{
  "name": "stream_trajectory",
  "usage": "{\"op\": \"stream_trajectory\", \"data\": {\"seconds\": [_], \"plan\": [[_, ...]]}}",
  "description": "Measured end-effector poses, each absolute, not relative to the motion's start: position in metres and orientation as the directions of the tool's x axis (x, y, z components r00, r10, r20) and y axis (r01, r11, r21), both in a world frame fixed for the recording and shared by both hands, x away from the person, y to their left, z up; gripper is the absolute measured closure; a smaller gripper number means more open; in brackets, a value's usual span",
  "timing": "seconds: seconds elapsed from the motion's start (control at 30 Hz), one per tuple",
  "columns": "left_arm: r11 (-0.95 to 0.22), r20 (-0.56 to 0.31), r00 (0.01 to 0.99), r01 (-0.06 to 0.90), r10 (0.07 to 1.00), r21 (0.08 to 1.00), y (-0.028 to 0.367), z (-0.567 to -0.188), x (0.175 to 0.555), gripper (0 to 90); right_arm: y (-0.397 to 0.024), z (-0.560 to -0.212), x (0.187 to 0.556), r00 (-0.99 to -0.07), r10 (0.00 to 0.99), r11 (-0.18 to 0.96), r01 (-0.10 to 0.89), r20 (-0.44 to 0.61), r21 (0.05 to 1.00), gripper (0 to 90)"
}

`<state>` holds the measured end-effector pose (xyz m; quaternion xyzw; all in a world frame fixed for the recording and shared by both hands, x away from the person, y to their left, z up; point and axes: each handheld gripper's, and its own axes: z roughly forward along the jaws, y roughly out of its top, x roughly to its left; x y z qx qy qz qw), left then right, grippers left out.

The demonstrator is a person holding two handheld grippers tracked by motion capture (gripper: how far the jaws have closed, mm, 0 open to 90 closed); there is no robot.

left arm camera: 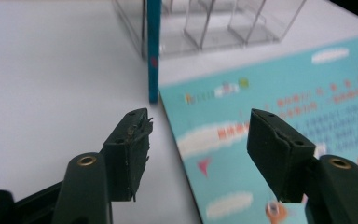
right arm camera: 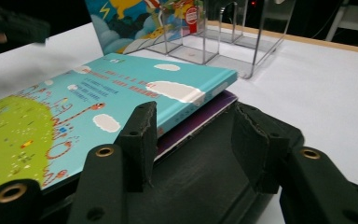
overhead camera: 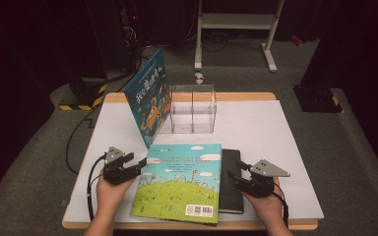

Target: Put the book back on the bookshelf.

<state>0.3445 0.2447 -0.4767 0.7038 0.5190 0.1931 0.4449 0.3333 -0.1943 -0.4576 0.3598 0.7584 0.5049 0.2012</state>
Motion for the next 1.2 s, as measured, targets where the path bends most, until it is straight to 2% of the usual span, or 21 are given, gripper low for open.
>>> {"op": "stream_trajectory", "data": {"seconds": [0.03, 0.1, 0.23, 0.33, 0.83, 1.07, 1.2], "plan": [[-0.060, -0.220, 0.394, 0.587, 0.893, 0.807, 0.244, -0.484, 0.342, 40.0, -0.193, -0.458, 0.333, -0.663, 0.747, 0.236, 0.342, 0.055, 0.910, 49.7], [-0.097, -0.216, 0.407, 0.622, 0.888, 0.777, 0.238, -0.494, 0.338, 41.4, -0.189, -0.458, 0.332, -0.673, 0.738, 0.245, 0.344, 0.056, 0.907, 49.2], [-0.093, -0.265, 0.431, 0.649, 0.862, 0.755, 0.235, -0.503, 0.333, 44.5, -0.181, -0.458, 0.330, -0.689, 0.722, 0.254, 0.348, 0.063, 0.902, 47.8], [-0.103, -0.235, 0.424, 0.635, 0.875, 0.765, 0.231, -0.502, 0.329, 46.6, -0.176, -0.459, 0.330, -0.700, 0.710, 0.258, 0.357, 0.075, 0.898, 47.0], [-0.129, -0.249, 0.488, 0.617, 0.836, 0.776, 0.208, -0.504, 0.312, 47.3, -0.181, -0.459, 0.335, -0.671, 0.735, 0.239, 0.387, 0.095, 0.890, 47.0], [-0.116, -0.246, 0.480, 0.605, 0.842, 0.787, 0.208, -0.505, 0.312, 47.4, -0.182, -0.463, 0.337, -0.668, 0.735, 0.236, 0.412, 0.116, 0.880, 45.5], [-0.091, -0.215, 0.448, 0.569, 0.868, 0.817, 0.212, -0.497, 0.319, 44.9, -0.182, -0.464, 0.336, -0.663, 0.741, 0.243, 0.412, 0.105, 0.878, 45.6]]}}
